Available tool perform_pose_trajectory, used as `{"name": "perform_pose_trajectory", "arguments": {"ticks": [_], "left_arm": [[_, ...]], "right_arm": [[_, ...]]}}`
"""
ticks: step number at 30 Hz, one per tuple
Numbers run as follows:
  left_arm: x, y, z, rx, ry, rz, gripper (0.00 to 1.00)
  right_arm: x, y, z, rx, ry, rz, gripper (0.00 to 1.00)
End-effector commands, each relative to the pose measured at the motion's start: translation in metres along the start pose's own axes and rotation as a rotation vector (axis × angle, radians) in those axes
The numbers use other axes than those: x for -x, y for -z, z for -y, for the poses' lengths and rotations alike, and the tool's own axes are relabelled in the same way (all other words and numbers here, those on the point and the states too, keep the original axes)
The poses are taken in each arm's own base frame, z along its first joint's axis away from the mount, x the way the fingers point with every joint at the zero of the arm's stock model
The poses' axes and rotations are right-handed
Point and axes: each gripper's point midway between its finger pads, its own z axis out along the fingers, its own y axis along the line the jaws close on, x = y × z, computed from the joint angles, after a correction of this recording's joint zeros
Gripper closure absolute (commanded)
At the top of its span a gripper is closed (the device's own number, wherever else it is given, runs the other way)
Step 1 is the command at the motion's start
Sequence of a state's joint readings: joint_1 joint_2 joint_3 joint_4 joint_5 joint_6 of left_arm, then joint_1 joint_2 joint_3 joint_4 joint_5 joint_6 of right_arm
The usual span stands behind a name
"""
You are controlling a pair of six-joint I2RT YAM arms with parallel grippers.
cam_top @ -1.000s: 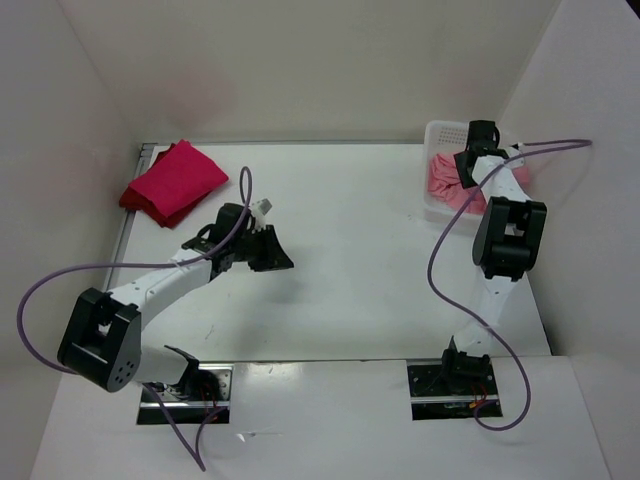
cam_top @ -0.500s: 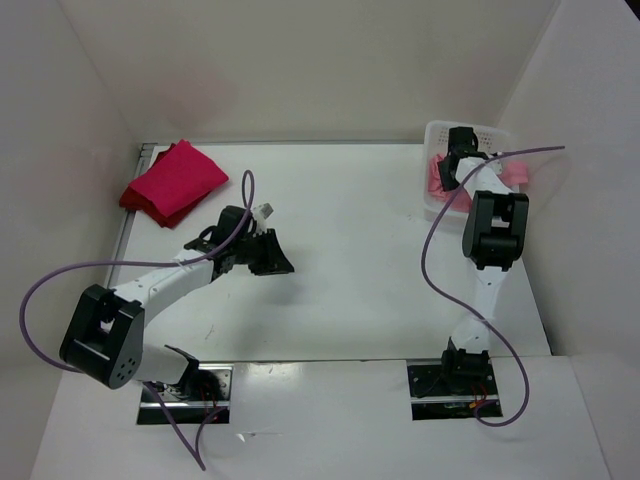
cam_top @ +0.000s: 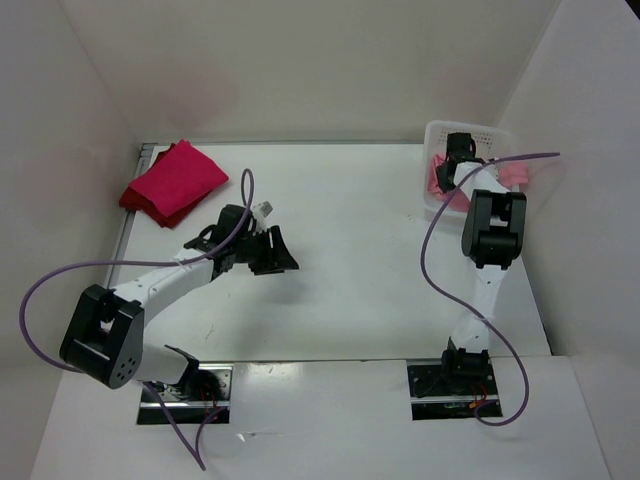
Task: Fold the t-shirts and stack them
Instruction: Grab crumpled tshirt from bin with the right arm
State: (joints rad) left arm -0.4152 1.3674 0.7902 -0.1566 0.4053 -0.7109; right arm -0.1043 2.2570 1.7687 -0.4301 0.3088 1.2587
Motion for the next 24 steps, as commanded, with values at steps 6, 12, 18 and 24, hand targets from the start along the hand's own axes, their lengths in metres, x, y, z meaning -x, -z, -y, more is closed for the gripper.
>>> {"name": "perform_pose_trajectory", "arguments": {"ticks": [6,12,18,24], "left_arm": [[0.03,0.019,0.027,-0.064,0.013,0.102,0.19],[0.051,0.035,0.038,-0.075,0.01,0.175,0.18],[0.087,0.058,0.021,-0.038,0.097,0.278,0.17],[0.12,0.093,-0.03,0.006,0.24,0.395,0.17]], "right_arm": [[0.079,0.171,-0.097,0.474,-0.01,0.149,1.0],[0.109,0.336,-0.13,0.856,0.105,0.164,1.0],[0.087,0.525,-0.148,1.357,0.276,-0.038,1.0],[0.05,0.709,-0.124,1.823,0.392,-0.288,1.0]]}}
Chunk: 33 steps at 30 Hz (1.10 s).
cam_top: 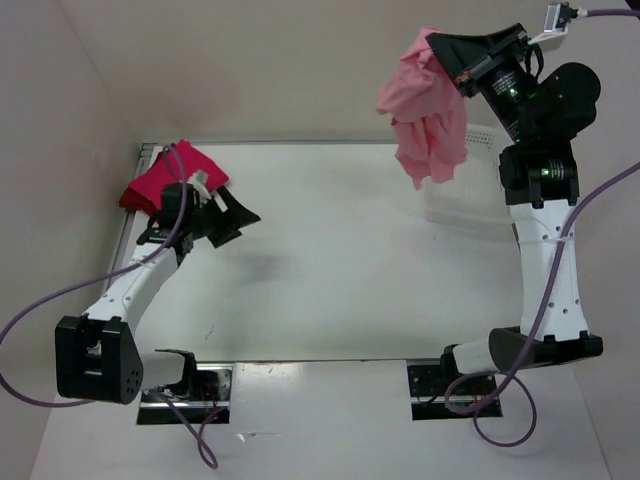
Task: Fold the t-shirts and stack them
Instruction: Grab crumpled tshirt from bin with the right arm, then move the tshirt to the center of the board
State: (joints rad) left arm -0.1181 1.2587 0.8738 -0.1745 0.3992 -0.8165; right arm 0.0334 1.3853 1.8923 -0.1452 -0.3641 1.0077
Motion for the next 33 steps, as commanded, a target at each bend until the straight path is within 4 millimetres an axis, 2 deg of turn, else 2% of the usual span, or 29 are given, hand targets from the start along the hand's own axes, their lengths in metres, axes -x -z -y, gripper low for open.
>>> {"name": "perform_pose_trajectory", "arguments": {"ticks": [1,2,4,6,7,9,10,12,13,14,15,16,18,19,20,21,22,23,24,25,26,27,28,29,31,32,33], "left_arm": [[0.028,0.02,-0.003,-0.019,0.048,0.072,0.17],[0.037,0.024,-0.011,-0.003,0.066,0.099,0.16],[0.045,0.032,-0.015,0.014,0.072,0.119,0.16],[0.057,0.04,-0.019,0.025,0.073,0.155,0.16],[0.061,0.043,-0.02,0.029,0.067,0.163,0.16],[0.064,0.045,-0.021,0.034,0.062,0.169,0.16],[0.066,0.047,-0.022,0.049,0.052,0.179,0.16],[0.069,0.05,-0.027,0.081,0.043,0.203,0.16],[0.071,0.052,-0.026,0.083,0.038,0.216,0.16],[0.068,0.053,-0.029,0.094,0.028,0.22,0.16],[0.065,0.052,-0.035,0.112,0.027,0.213,0.16],[0.061,0.051,-0.038,0.118,0.032,0.205,0.16],[0.049,0.051,-0.052,0.16,0.007,0.184,0.16],[0.045,0.05,-0.06,0.185,0.004,0.175,0.16],[0.034,0.051,-0.072,0.218,-0.007,0.153,0.16],[0.027,0.052,-0.073,0.226,-0.022,0.141,0.16],[0.022,0.052,-0.08,0.249,-0.026,0.128,0.16],[0.009,0.051,-0.078,0.248,-0.046,0.091,0.16],[0.004,0.049,-0.076,0.248,-0.06,0.084,0.24],[-0.013,0.042,-0.061,0.211,-0.12,0.031,0.28],[-0.02,0.038,-0.047,0.178,-0.156,0.008,0.3],[-0.033,0.033,-0.039,0.158,-0.183,-0.033,0.37],[-0.041,0.029,-0.029,0.147,-0.213,-0.061,0.39],[-0.07,0.019,-0.016,0.114,-0.265,-0.146,0.39],[-0.097,0.014,-0.008,0.11,-0.318,-0.223,0.4],[-0.119,0.01,-0.009,0.12,-0.362,-0.274,0.4],[-0.126,0.01,-0.012,0.139,-0.366,-0.286,0.4]], "right_arm": [[-0.024,0.04,-0.137,0.417,-0.011,-0.168,1.0],[-0.025,0.05,-0.16,0.492,-0.015,-0.174,1.0],[-0.044,0.053,-0.174,0.541,-0.043,-0.24,0.99],[-0.061,0.049,-0.156,0.509,-0.067,-0.284,0.98],[-0.083,0.042,-0.126,0.444,-0.111,-0.338,0.98],[-0.108,0.035,-0.088,0.375,-0.136,-0.378,0.98],[-0.142,0.027,-0.038,0.266,-0.177,-0.441,0.96],[-0.18,0.026,0.023,0.128,-0.163,-0.498,0.93],[-0.21,0.033,0.073,0.008,-0.173,-0.541,0.92],[-0.225,0.035,0.112,-0.059,-0.144,-0.566,0.89],[-0.243,0.044,0.139,-0.125,-0.136,-0.607,0.86],[-0.256,0.054,0.178,-0.234,-0.123,-0.612,0.78],[-0.271,0.074,0.209,-0.314,-0.106,-0.659,0.69],[-0.275,0.08,0.22,-0.359,-0.094,-0.664,0.61],[-0.278,0.088,0.221,-0.366,-0.061,-0.678,0.56],[-0.284,0.095,0.22,-0.379,-0.044,-0.697,0.53],[-0.295,0.112,0.229,-0.432,-0.037,-0.733,0.5],[-0.295,0.119,0.238,-0.495,0.004,-0.713,0.48],[-0.306,0.135,0.239,-0.516,0.034,-0.744,0.48],[-0.314,0.152,0.246,-0.564,0.033,-0.778,0.51],[-0.319,0.163,0.246,-0.584,0.027,-0.791,0.61],[-0.337,0.188,0.256,-0.637,-0.014,-0.839,0.68],[-0.343,0.2,0.259,-0.661,-0.031,-0.847,0.74],[-0.354,0.223,0.273,-0.724,-0.039,-0.863,0.84],[-0.353,0.238,0.28,-0.774,-0.057,-0.823,0.85],[-0.355,0.25,0.292,-0.82,-0.048,-0.811,0.82],[-0.355,0.252,0.292,-0.828,-0.061,-0.806,0.78]]}}
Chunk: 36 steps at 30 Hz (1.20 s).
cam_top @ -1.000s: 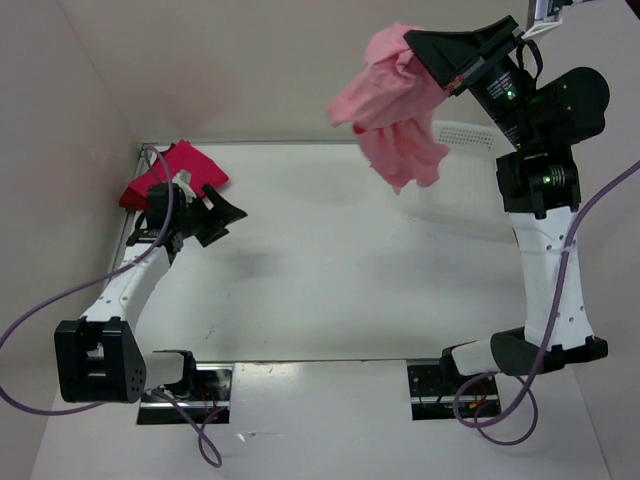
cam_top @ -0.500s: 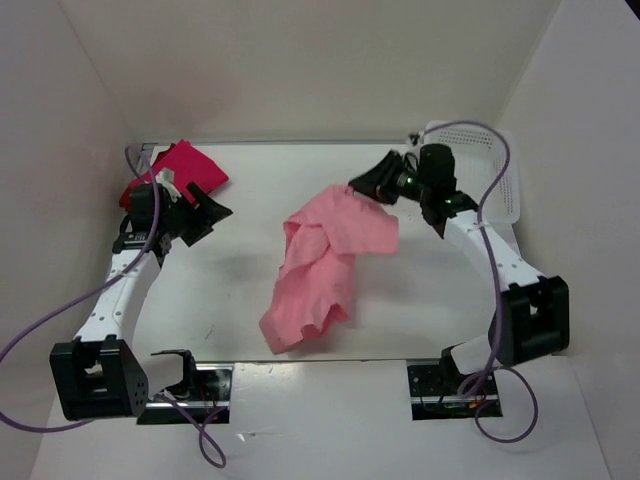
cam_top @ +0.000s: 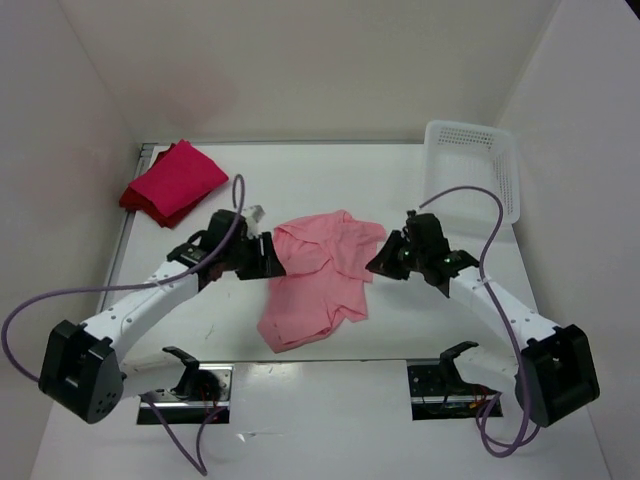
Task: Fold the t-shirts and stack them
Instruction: Move the tshirt to the center of the board, then flatten out the tshirt
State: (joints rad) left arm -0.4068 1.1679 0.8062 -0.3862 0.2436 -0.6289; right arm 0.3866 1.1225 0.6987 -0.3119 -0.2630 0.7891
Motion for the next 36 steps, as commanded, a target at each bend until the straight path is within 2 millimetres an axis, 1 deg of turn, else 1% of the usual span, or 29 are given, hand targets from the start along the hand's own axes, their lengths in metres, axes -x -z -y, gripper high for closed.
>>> {"name": "perform_pose_trajectory", "arguments": {"ticks": [1,2,3,4,6,7,8,9,10,11,14,16,17,18,19,20,21,22,24,25,26,28,29,30,32,33,34,35,36], "left_arm": [[-0.024,-0.011,0.0,0.064,-0.058,-0.057,0.39],[-0.02,-0.012,-0.001,0.071,-0.053,-0.036,0.36],[-0.007,-0.019,0.001,0.071,-0.041,0.018,0.26],[-0.006,-0.019,0.001,0.071,-0.041,0.018,0.26],[0.0,-0.033,-0.006,0.116,-0.048,0.023,0.21],[0.009,-0.035,-0.003,0.121,-0.049,0.033,0.19],[0.013,-0.04,-0.004,0.13,-0.066,0.04,0.18],[0.01,-0.048,-0.009,0.147,-0.077,0.014,0.18],[0.01,-0.052,-0.011,0.153,-0.085,0.004,0.17],[0.012,-0.055,-0.01,0.155,-0.099,0.0,0.17],[0.002,-0.063,-0.013,0.141,-0.103,-0.041,0.17],[-0.002,-0.065,-0.011,0.12,-0.102,-0.053,0.17],[0.001,-0.065,-0.009,0.112,-0.104,-0.042,0.18],[-0.004,-0.068,-0.004,0.089,-0.101,-0.059,0.21],[-0.002,-0.069,0.0,0.072,-0.103,-0.054,0.23],[-0.008,-0.071,0.003,0.06,-0.108,-0.074,0.27],[-0.01,-0.075,0.002,0.056,-0.106,-0.085,0.35],[-0.01,-0.077,0.006,0.049,-0.127,-0.088,0.4],[-0.016,-0.082,0.003,0.066,-0.131,-0.108,0.52],[-0.018,-0.082,0.001,0.071,-0.138,-0.117,0.58],[-0.018,-0.082,0.001,0.071,-0.138,-0.117,0.68],[-0.012,-0.079,0.004,0.069,-0.142,-0.095,0.77],[-0.009,-0.076,0.007,0.061,-0.145,-0.082,0.83],[-0.003,-0.073,0.013,0.05,-0.14,-0.065,0.86],[0.002,-0.068,0.02,0.038,-0.141,-0.063,0.9],[0.009,-0.063,0.024,0.026,-0.125,-0.051,0.91],[0.023,-0.059,0.035,0.001,-0.113,-0.029,0.93],[0.034,-0.048,0.039,-0.027,-0.083,-0.017,0.93],[0.047,-0.04,0.042,-0.046,-0.073,0.005,0.94]], "right_arm": [[-0.009,-0.002,0.037,-0.137,-0.069,0.034,0.71],[-0.013,-0.004,0.042,-0.152,-0.082,0.022,0.63],[-0.023,-0.019,0.063,-0.212,-0.095,0.006,0.47],[-0.023,-0.019,0.062,-0.213,-0.104,0.007,0.47],[-0.024,-0.031,0.076,-0.256,-0.107,0.009,0.41],[-0.028,-0.035,0.081,-0.265,-0.118,0.002,0.41],[-0.024,-0.04,0.079,-0.249,-0.115,0.015,0.41],[-0.023,-0.043,0.08,-0.25,-0.115,0.015,0.39],[-0.027,-0.049,0.088,-0.279,-0.119,0.002,0.39],[-0.026,-0.053,0.089,-0.28,-0.119,0.002,0.39],[-0.029,-0.065,0.091,-0.282,-0.125,-0.028,0.39],[-0.028,-0.073,0.091,-0.277,-0.135,-0.034,0.42],[-0.028,-0.075,0.091,-0.277,-0.147,-0.033,0.44],[-0.026,-0.078,0.09,-0.266,-0.145,-0.023,0.45],[-0.025,-0.081,0.089,-0.262,-0.153,-0.019,0.5],[-0.027,-0.084,0.093,-0.273,-0.156,-0.028,0.54],[-0.028,-0.086,0.094,-0.274,-0.165,-0.027,0.57],[-0.029,-0.088,0.094,-0.268,-0.167,-0.036,0.66],[-0.029,-0.09,0.093,-0.271,-0.178,-0.037,0.77],[-0.028,-0.088,0.092,-0.271,-0.178,-0.037,0.82],[-0.019,-0.083,0.09,-0.273,-0.169,0.008,0.89],[-0.006,-0.073,0.08,-0.272,-0.161,0.05,0.93],[0.009,-0.062,0.069,-0.252,-0.137,0.111,0.95],[0.02,-0.054,0.059,-0.234,-0.116,0.144,0.97],[0.031,-0.038,0.048,-0.237,-0.097,0.176,0.99],[0.051,-0.022,0.024,-0.185,-0.089,0.234,0.99],[0.057,-0.014,0.014,-0.166,-0.074,0.25,0.99],[0.061,-0.005,0.007,-0.161,-0.062,0.254,0.99],[0.077,0.012,-0.02,-0.098,-0.037,0.297,0.99]]}}
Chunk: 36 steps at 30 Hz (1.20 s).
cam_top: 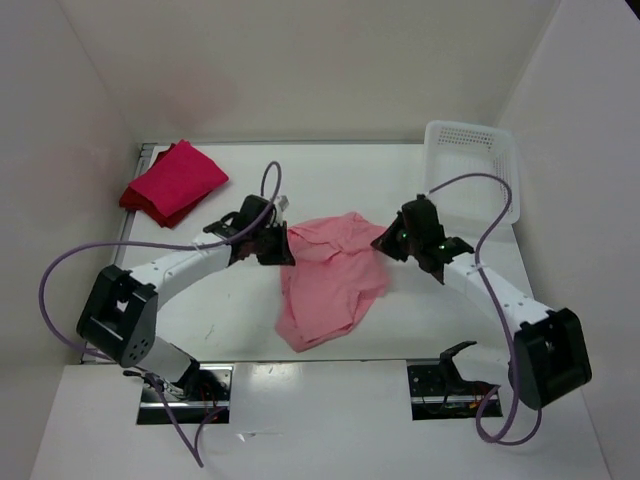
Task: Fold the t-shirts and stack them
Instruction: Flatten out the tshirt
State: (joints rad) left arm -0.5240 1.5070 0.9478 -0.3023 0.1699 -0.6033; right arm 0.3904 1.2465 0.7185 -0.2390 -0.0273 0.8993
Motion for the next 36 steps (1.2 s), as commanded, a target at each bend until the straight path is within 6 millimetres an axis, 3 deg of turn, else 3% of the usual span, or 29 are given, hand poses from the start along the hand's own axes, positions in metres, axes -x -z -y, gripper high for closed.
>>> {"name": "perform_pose_trajectory", "arguments": {"ticks": [1,2,4,5,6,8,9,13,15,18,19,20,21,22,23,24,25,26,27,29,30,32,34,36], "left_arm": [[0.06,0.055,0.033,-0.152,0.027,0.149,0.96],[0.089,0.074,0.027,-0.166,0.065,0.222,0.96],[0.113,0.104,0.017,-0.18,0.103,0.281,0.96],[0.124,0.116,0.013,-0.196,0.108,0.301,0.97],[0.149,0.142,-0.003,-0.187,0.123,0.38,0.99],[0.161,0.159,-0.018,-0.19,0.146,0.41,1.0],[0.162,0.163,-0.029,-0.188,0.173,0.41,1.0],[0.174,0.191,-0.03,-0.219,0.188,0.465,1.0],[0.19,0.22,-0.017,-0.241,0.163,0.53,1.0],[0.215,0.273,0.007,-0.291,0.121,0.647,1.0],[0.222,0.286,0.009,-0.293,0.121,0.68,1.0],[0.226,0.303,0.021,-0.32,0.091,0.716,1.0],[0.234,0.332,0.032,-0.324,0.056,0.778,1.0],[0.239,0.342,0.035,-0.316,0.05,0.802,1.0],[0.243,0.355,0.036,-0.302,0.044,0.837,1.0],[0.247,0.364,0.035,-0.27,0.042,0.872,1.0],[0.253,0.384,0.039,-0.251,0.012,0.931,1.0],[0.252,0.39,0.038,-0.228,0.015,0.941,1.0],[0.255,0.399,0.032,-0.167,0.012,0.983,1.0],[0.258,0.423,0.034,-0.112,-0.003,1.045,1.0],[0.261,0.433,0.03,-0.068,0.001,1.083,1.0],[0.263,0.453,0.036,-0.05,-0.018,1.136,1.0],[0.271,0.456,0.023,0.018,0.009,1.154,1.0],[0.279,0.476,0.023,0.063,-0.005,1.215,1.0]], "right_arm": [[0.048,0.052,-0.054,0.102,0.066,0.138,1.0],[0.065,0.07,-0.077,0.153,0.078,0.179,1.0],[0.076,0.09,-0.097,0.194,0.128,0.194,1.0],[0.089,0.109,-0.114,0.221,0.145,0.22,1.0],[0.092,0.117,-0.121,0.238,0.165,0.227,1.0],[0.099,0.129,-0.133,0.26,0.2,0.239,1.0],[0.094,0.125,-0.132,0.261,0.204,0.21,1.0],[0.087,0.125,-0.138,0.307,0.234,0.182,1.0],[0.111,0.166,-0.174,0.416,0.265,0.275,1.0],[0.128,0.207,-0.202,0.492,0.302,0.339,1.0],[0.137,0.242,-0.223,0.569,0.329,0.384,1.0],[0.14,0.258,-0.23,0.599,0.345,0.405,1.0],[0.142,0.274,-0.236,0.627,0.351,0.418,1.0],[0.148,0.307,-0.251,0.698,0.364,0.462,1.0],[0.149,0.317,-0.256,0.718,0.369,0.47,0.99],[0.155,0.348,-0.266,0.77,0.374,0.523,0.99],[0.157,0.363,-0.269,0.79,0.376,0.545,0.99],[0.16,0.371,-0.273,0.806,0.378,0.562,0.99],[0.165,0.394,-0.281,0.845,0.381,0.602,0.99],[0.171,0.408,-0.29,0.877,0.371,0.625,0.99],[0.174,0.43,-0.296,0.918,0.365,0.659,0.99],[0.179,0.437,-0.303,0.931,0.366,0.672,0.98],[0.18,0.43,-0.305,0.926,0.355,0.658,0.98],[0.179,0.391,-0.303,0.87,0.332,0.587,0.98]]}}
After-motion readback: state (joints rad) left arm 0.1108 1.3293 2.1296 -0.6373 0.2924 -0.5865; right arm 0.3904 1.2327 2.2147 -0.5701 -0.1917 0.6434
